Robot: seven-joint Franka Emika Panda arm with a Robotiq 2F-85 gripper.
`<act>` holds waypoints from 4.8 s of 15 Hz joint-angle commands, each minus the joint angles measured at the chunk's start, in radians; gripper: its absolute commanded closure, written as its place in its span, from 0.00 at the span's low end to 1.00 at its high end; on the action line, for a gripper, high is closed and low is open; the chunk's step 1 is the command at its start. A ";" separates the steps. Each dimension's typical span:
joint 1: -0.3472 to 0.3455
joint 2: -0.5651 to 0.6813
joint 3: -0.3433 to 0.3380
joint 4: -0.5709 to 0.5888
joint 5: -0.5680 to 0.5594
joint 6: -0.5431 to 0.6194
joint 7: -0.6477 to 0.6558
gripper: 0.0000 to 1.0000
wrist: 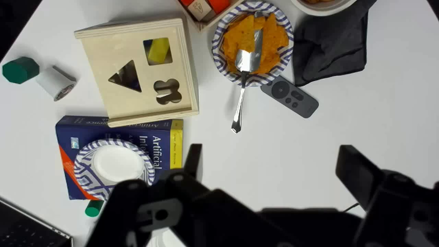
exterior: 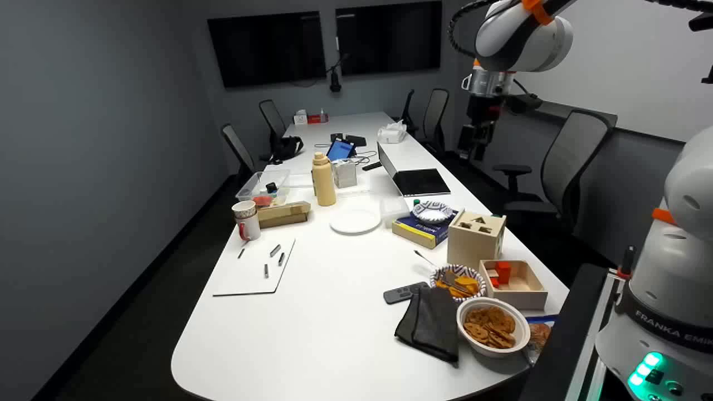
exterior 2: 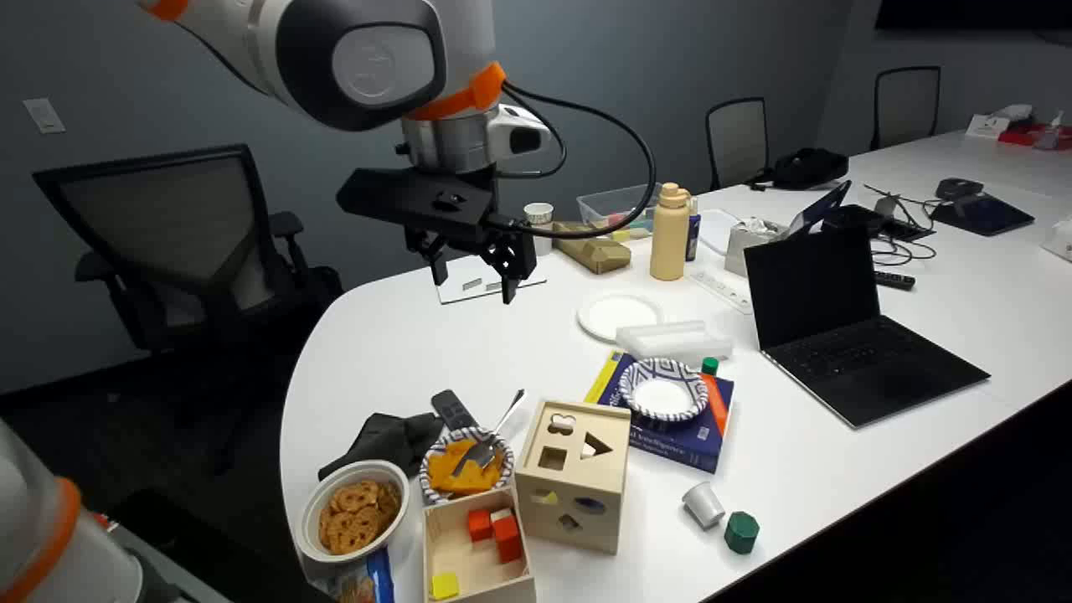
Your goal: Wipe the table with the black cloth
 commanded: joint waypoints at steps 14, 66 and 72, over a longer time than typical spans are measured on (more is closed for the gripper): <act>0.034 0.162 0.354 -0.101 0.075 0.117 0.489 0.00; 0.328 0.873 0.275 0.206 0.058 0.317 1.263 0.99; 0.389 0.788 0.174 0.210 -0.089 0.504 1.377 0.99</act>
